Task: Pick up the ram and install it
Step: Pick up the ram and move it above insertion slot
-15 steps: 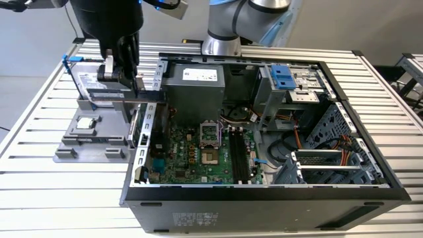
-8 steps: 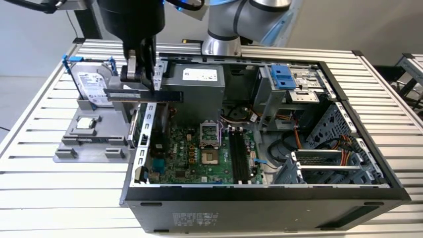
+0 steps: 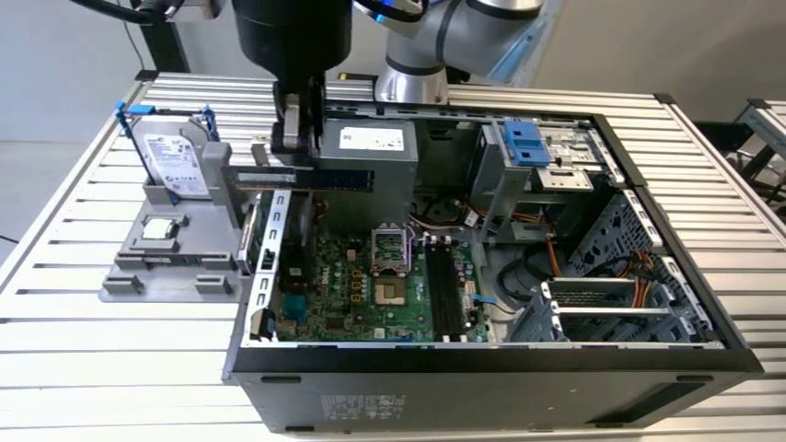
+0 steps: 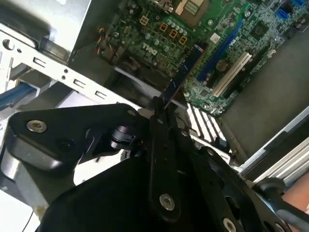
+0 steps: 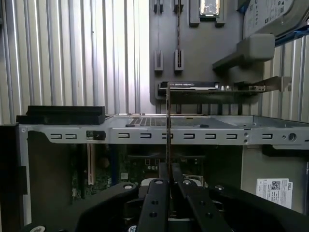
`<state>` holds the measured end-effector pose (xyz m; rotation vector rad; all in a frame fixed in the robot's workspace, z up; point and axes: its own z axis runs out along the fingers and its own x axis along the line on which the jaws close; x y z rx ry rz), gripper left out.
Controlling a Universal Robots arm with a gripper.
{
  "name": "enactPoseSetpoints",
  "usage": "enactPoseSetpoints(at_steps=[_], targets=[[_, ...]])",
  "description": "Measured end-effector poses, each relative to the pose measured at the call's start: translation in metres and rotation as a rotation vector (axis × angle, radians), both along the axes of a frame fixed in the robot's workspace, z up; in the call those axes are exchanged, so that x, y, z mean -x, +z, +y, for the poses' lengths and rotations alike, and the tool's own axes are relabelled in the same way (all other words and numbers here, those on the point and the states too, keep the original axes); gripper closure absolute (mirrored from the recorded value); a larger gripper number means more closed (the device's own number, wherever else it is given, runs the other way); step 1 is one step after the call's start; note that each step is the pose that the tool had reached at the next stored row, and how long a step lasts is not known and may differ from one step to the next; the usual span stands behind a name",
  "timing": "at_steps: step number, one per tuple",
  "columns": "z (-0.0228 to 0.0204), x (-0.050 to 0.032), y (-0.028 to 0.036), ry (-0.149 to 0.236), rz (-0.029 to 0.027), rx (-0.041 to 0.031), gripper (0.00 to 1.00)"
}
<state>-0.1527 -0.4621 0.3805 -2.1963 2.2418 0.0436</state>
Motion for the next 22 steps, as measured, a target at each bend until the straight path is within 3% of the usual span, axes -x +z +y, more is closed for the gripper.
enactPoseSetpoints(at_steps=[22], targets=[[0.0, -0.0936, 0.0, 0.0, 0.005, 0.0, 1.0]])
